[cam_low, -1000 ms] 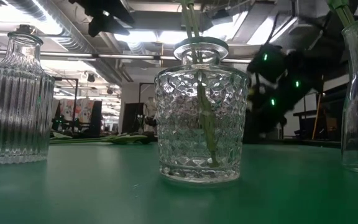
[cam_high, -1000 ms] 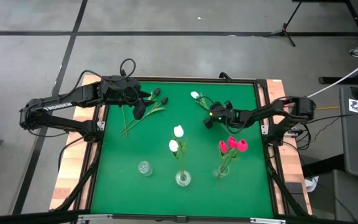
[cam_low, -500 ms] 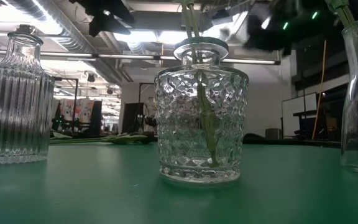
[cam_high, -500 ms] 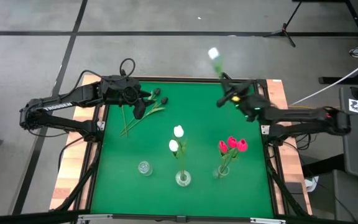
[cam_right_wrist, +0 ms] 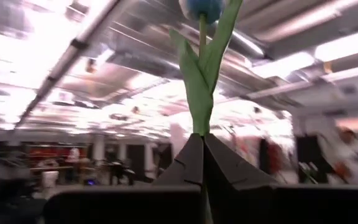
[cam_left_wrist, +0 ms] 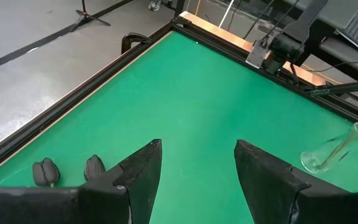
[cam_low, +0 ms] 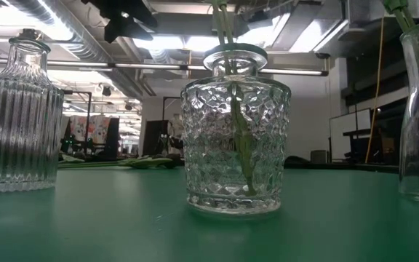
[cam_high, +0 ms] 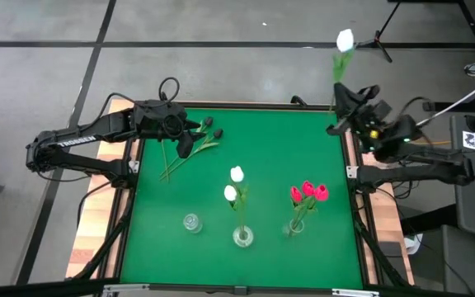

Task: Sort flowers into vase by color
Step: Put the white tulip into the middle transparent vase

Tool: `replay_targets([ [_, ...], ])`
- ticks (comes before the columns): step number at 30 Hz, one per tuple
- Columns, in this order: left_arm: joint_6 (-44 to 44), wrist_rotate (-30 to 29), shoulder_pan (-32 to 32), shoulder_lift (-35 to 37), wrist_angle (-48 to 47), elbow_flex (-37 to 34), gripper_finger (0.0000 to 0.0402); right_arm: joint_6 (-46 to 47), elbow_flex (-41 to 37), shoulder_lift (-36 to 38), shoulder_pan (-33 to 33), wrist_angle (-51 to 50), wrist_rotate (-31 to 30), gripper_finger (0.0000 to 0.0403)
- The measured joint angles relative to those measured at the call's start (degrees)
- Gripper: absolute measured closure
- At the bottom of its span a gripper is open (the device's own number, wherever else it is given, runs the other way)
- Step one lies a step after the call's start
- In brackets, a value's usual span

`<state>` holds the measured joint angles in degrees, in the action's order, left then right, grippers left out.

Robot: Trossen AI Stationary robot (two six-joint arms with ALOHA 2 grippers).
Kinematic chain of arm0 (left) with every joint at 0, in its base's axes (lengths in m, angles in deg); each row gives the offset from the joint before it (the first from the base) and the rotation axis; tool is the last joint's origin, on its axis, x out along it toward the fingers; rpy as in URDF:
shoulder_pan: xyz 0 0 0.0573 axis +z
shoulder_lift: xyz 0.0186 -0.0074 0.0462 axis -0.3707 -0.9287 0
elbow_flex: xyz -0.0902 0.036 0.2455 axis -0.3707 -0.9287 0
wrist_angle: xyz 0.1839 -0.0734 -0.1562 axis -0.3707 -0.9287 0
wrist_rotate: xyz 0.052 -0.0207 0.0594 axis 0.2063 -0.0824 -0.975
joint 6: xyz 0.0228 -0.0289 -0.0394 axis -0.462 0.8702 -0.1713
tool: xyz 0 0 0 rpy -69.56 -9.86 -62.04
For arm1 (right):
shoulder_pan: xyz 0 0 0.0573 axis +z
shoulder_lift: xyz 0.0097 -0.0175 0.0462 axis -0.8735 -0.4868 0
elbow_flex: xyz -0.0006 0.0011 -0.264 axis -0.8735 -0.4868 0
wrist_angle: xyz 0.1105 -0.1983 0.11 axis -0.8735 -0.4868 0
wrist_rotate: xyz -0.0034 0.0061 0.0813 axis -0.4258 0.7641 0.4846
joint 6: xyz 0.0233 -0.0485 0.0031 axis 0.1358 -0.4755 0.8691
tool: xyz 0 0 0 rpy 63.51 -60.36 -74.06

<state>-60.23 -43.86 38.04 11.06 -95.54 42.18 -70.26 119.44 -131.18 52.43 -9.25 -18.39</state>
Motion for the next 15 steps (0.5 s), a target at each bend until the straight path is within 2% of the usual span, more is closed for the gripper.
replay_targets([
  [7,0.00,0.00,-0.01,0.00,0.02,0.00,0.0202,-9.74,15.87,-3.23,13.20,-13.84,0.12,0.0402],
  [11,0.08,0.00,-0.05,0.00,0.02,0.00,0.0202,-14.88,23.07,-7.89,22.01,-15.54,-0.47,0.0402],
  [15,0.50,0.00,-0.05,0.00,0.02,0.00,0.0202,-22.38,28.58,-13.81,31.50,-15.75,-6.24,0.0403],
])
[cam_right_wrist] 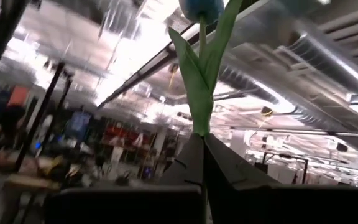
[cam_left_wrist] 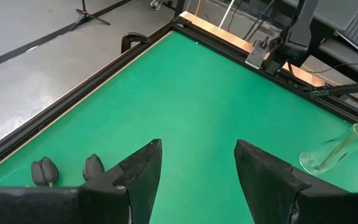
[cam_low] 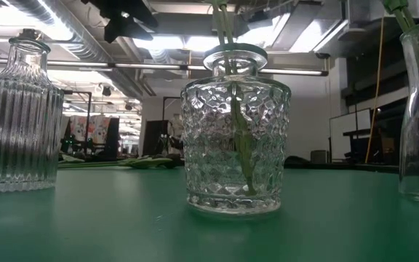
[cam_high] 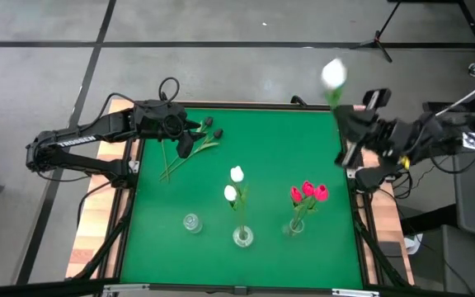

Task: Sort flowers into vase by color
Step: Put the white tulip into the middle transparent vase

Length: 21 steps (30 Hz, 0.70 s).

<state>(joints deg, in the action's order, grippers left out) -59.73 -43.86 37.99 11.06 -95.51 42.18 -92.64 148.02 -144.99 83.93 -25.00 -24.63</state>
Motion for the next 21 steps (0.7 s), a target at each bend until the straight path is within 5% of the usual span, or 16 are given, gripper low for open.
replay_targets([
  [9,1.35,0.02,-0.02,0.00,-0.02,0.00,0.0202,-10.86,5.13,-12.80,17.45,8.50,-11.62,0.0403],
  [21,1.46,0.02,-1.46,-0.02,-0.04,0.00,0.0202,-25.97,5.13,-33.74,29.64,45.90,-16.38,0.0403],
])
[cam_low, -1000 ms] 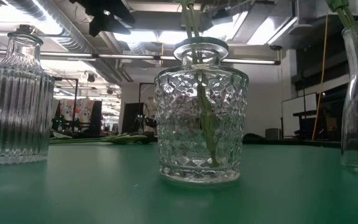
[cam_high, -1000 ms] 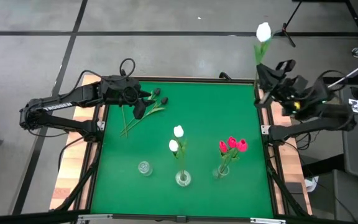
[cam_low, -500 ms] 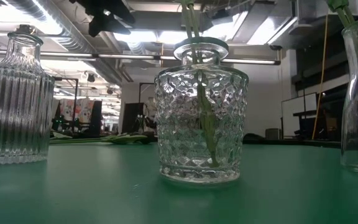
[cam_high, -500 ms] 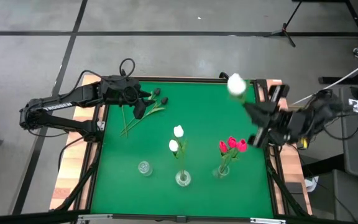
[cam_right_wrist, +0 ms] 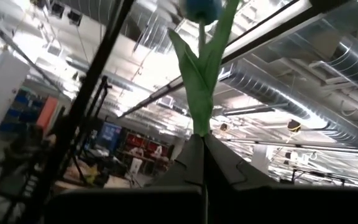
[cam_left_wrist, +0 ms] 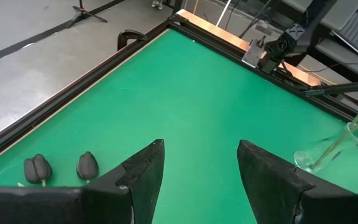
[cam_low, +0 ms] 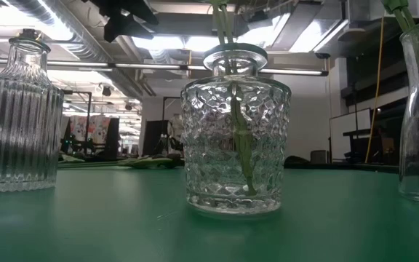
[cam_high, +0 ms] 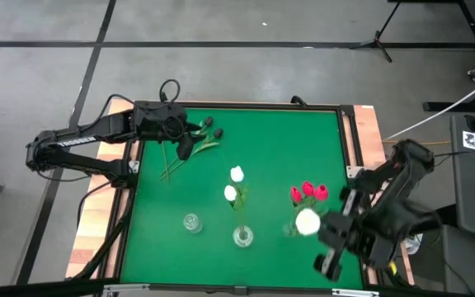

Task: Sort flowers into vase by color
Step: Put the white tulip into the middle transparent vase

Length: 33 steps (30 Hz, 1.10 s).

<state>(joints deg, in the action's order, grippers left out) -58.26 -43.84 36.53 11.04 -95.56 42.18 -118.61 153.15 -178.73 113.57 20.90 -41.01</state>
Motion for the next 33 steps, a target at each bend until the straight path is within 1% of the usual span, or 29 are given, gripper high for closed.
replay_targets([
  [3,0.00,0.00,-0.59,0.00,-0.03,0.00,0.0202,-1.36,0.00,-5.31,0.88,7.56,0.03,0.0403],
  [9,0.00,0.00,-1.67,0.00,-0.23,0.00,0.0202,-0.31,-0.04,-14.71,1.04,20.10,0.02,0.0403],
  [12,-0.26,0.00,-2.13,0.00,-0.32,0.00,0.0202,3.74,-0.04,-18.18,0.91,19.93,-0.45,0.0403],
  [15,-0.70,0.00,-2.44,0.00,-0.43,0.00,0.0202,7.11,2.38,-21.36,0.18,20.19,-1.10,0.0403],
  [18,-1.40,0.00,-2.43,0.00,-0.57,0.00,0.0202,7.41,5.37,-24.55,0.16,20.25,-1.17,0.0403],
  [21,-1.70,0.00,-2.41,0.00,-0.55,0.00,0.0202,5.23,7.86,-27.70,0.07,20.23,-2.50,0.0403],
  [24,-1.92,0.02,-2.41,0.00,-0.34,0.00,0.0202,4.60,9.72,-30.50,-1.20,20.20,-2.88,0.0403],
  [27,-1.95,0.00,-2.41,0.00,-0.37,0.00,0.0202,9.15,10.05,-32.99,-3.33,20.23,-4.51,0.0403],
  [29,-1.95,0.00,-2.41,0.00,-0.39,0.00,0.0202,13.38,10.05,-34.95,-4.75,20.23,-4.46,0.0403],
  [33,-1.99,0.00,-2.41,0.00,-0.56,0.00,0.0202,16.49,9.97,-36.79,-5.52,20.03,-5.88,0.0403],
])
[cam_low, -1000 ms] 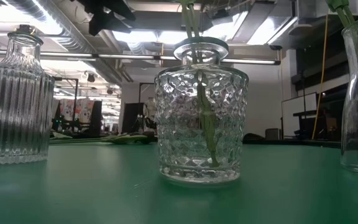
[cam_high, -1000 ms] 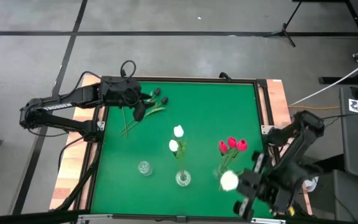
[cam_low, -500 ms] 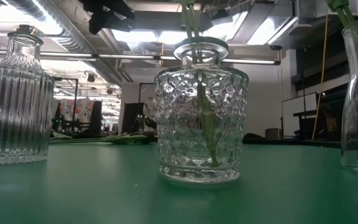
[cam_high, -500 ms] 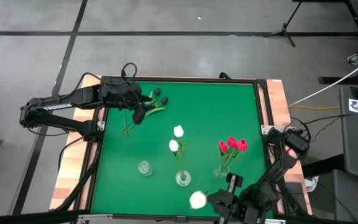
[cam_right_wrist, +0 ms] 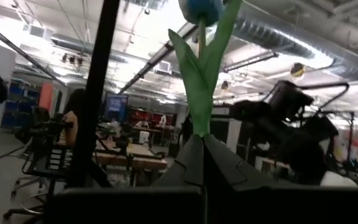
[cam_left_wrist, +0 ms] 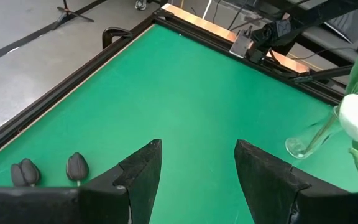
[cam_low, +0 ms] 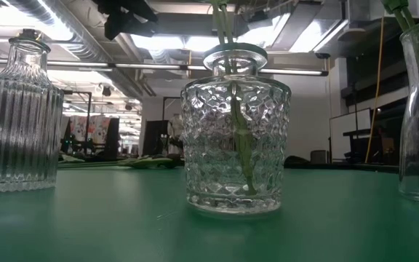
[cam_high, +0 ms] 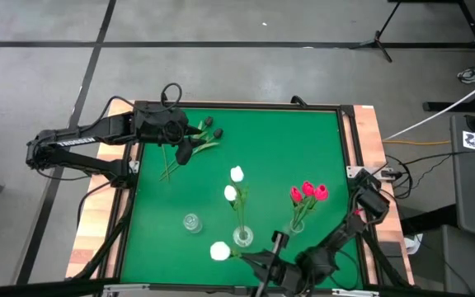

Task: Sort flowers into vase by color
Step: Put the white tulip into the middle transparent vase

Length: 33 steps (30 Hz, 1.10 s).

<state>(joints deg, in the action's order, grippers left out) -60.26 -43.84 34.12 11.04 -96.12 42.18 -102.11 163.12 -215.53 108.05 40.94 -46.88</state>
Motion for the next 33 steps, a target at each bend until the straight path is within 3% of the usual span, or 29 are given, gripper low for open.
replay_targets([
  [4,-1.24,0.00,0.00,0.00,0.00,0.00,0.0202,-3.97,0.02,0.02,0.10,0.22,-0.97,0.0403],
  [10,-1.28,0.00,0.00,0.00,0.18,0.00,0.0202,-4.20,0.04,0.04,-1.62,0.12,6.46,0.0403],
  [12,-1.28,0.02,0.00,0.00,0.19,0.00,0.0202,-5.06,0.04,0.04,-2.30,0.20,2.87,0.0403],
  [14,-1.28,0.00,0.00,0.00,0.19,0.00,0.0202,-7.66,0.04,0.04,-2.24,0.26,-6.52,0.0403],
  [16,-1.28,0.01,0.00,0.00,0.19,0.00,0.0202,-12.00,-0.15,0.78,-0.82,-0.26,-8.46,0.0403],
  [19,-1.87,0.00,0.00,0.00,0.22,0.00,0.0202,-16.06,-1.28,3.71,1.66,0.13,-4.07,0.0403],
  [23,-2.74,0.00,0.04,0.00,0.43,0.00,0.0202,-17.65,-7.11,9.29,3.46,0.17,-5.06,0.0403],
  [33,-1.41,0.00,0.04,0.00,0.20,0.00,0.0202,-8.91,-30.36,29.50,6.10,0.31,8.60,0.0403],
])
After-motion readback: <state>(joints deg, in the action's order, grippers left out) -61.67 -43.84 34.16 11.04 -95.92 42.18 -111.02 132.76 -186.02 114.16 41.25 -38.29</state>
